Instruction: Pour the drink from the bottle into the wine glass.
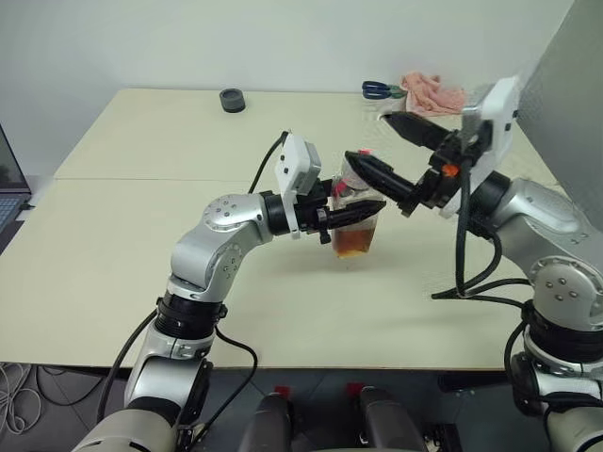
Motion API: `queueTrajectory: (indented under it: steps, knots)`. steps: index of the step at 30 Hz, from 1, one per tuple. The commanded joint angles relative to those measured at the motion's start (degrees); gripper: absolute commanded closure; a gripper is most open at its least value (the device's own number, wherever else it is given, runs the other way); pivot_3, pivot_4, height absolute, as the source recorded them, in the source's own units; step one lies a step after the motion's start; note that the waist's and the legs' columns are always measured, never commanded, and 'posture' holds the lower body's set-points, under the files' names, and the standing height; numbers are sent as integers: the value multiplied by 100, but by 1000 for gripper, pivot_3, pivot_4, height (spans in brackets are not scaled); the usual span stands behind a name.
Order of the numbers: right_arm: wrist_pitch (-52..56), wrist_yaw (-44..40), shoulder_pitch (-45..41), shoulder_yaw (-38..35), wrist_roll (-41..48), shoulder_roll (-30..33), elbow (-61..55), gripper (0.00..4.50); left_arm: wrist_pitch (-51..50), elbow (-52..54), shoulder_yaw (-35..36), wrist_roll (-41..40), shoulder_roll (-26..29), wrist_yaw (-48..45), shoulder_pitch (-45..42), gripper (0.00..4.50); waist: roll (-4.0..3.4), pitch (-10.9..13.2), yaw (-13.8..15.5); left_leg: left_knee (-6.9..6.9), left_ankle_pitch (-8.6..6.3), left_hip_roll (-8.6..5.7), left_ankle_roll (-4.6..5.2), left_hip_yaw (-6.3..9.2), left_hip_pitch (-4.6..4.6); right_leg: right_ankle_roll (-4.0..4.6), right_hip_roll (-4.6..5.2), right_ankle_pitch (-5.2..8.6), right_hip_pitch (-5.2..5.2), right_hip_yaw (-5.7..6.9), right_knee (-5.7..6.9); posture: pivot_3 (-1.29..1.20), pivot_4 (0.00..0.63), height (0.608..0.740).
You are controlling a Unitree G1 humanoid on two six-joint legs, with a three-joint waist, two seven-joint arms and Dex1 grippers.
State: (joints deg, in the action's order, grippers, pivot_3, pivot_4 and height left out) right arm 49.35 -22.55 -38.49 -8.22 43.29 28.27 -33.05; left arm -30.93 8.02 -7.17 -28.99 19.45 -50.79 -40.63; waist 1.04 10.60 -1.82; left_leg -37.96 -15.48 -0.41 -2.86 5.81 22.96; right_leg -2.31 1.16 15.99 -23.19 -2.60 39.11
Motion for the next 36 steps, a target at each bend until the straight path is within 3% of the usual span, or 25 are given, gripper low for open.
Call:
queueTrajectory:
  steps: [1,10,17,29,36]
  knots:
    - [-1,-57,97,-193,232,120,-155,19,95,133,92,-58,0,-35,-184,2523,0,0,0,0,0,0,0,0,0,0,0,0,0,0,0,0,150,740]
    - [-88,-236,305,80,472,221,-455,19,110,101,90,-45,-21,-10,-221,2523,0,0,-3,0,0,1,1,0,-1,0,-2,0,0,1,1,0,150,740]
    - [-407,-311,462,393,-92,320,-211,19,85,134,92,-51,-21,18,-228,2523,0,0,0,-2,0,0,0,0,0,0,-1,0,0,1,1,0,150,740]
    - [-527,-234,547,131,-86,274,-87,19,60,160,107,-64,24,0,-203,2523,0,0,-1,-1,1,0,1,-1,0,0,-1,0,1,0,0,0,150,740]
    - [-460,-334,792,-246,146,564,-160,19,77,129,95,-66,15,-26,-218,2523,0,0,2,-1,1,0,1,0,0,0,-1,0,2,0,0,0,150,740]
